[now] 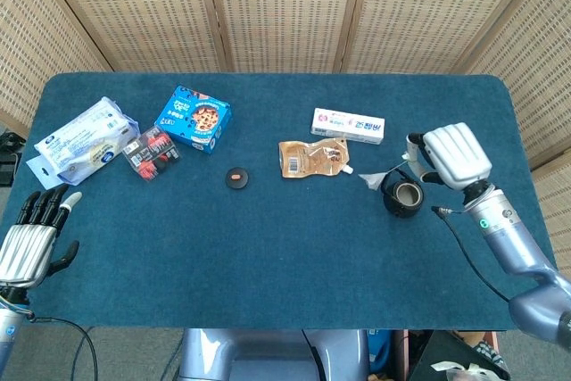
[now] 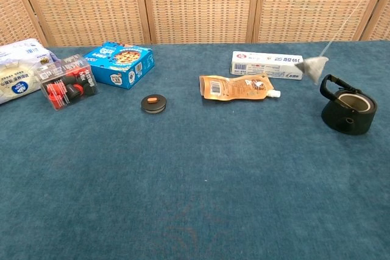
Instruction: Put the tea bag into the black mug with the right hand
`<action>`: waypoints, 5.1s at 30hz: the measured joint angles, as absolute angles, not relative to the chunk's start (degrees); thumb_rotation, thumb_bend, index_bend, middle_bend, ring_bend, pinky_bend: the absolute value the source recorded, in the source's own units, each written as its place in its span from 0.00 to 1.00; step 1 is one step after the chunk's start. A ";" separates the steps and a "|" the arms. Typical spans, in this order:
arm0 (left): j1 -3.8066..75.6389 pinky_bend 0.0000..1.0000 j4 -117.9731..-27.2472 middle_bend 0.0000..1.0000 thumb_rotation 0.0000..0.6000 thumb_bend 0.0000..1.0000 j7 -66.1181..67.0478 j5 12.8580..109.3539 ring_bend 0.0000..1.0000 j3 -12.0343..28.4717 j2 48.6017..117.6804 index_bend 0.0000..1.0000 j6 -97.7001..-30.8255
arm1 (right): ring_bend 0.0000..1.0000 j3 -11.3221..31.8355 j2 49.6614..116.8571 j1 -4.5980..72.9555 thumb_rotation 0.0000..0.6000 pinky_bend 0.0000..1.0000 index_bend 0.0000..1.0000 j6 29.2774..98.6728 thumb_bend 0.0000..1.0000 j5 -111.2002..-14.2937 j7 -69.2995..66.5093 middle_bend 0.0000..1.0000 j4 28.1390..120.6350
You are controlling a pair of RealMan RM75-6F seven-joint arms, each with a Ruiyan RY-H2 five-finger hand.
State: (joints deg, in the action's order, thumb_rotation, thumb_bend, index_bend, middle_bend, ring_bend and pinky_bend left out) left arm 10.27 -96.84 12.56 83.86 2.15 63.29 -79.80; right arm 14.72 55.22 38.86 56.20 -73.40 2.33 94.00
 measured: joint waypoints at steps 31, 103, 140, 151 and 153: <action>9.85 0.00 -97.06 0.00 1.00 0.41 13.14 83.71 0.00 1.69 63.37 0.07 -79.83 | 0.89 12.01 61.68 38.07 1.00 0.96 0.67 53.34 0.65 -73.73 -5.07 0.93 82.91; 9.63 0.00 -96.14 0.00 1.00 0.41 12.29 83.51 0.00 1.91 63.35 0.07 -79.81 | 0.89 3.43 59.76 39.69 0.00 0.96 0.22 45.31 0.83 -80.41 7.44 0.92 93.08; 10.78 0.00 -98.56 0.00 1.00 0.41 13.93 83.82 0.00 2.44 61.38 0.07 -79.38 | 0.90 1.49 63.86 41.57 0.00 0.96 0.22 35.65 0.90 -72.62 4.71 0.93 82.34; 10.59 0.00 -98.15 0.00 1.00 0.41 13.56 83.67 0.00 2.21 61.62 0.07 -79.35 | 0.90 1.37 65.28 42.30 0.00 0.96 0.22 34.30 0.90 -71.50 5.46 0.93 80.85; 10.56 0.00 -98.02 0.00 1.00 0.41 13.50 83.67 0.00 2.17 61.66 0.07 -79.36 | 0.90 1.37 65.53 42.45 0.00 0.96 0.22 34.07 0.90 -71.30 5.59 0.93 80.63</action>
State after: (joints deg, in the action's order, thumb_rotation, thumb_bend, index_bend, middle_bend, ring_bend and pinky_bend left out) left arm 10.56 -98.02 13.50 83.67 2.17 61.66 -79.36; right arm 1.37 65.53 42.45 34.07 -71.30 5.59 80.63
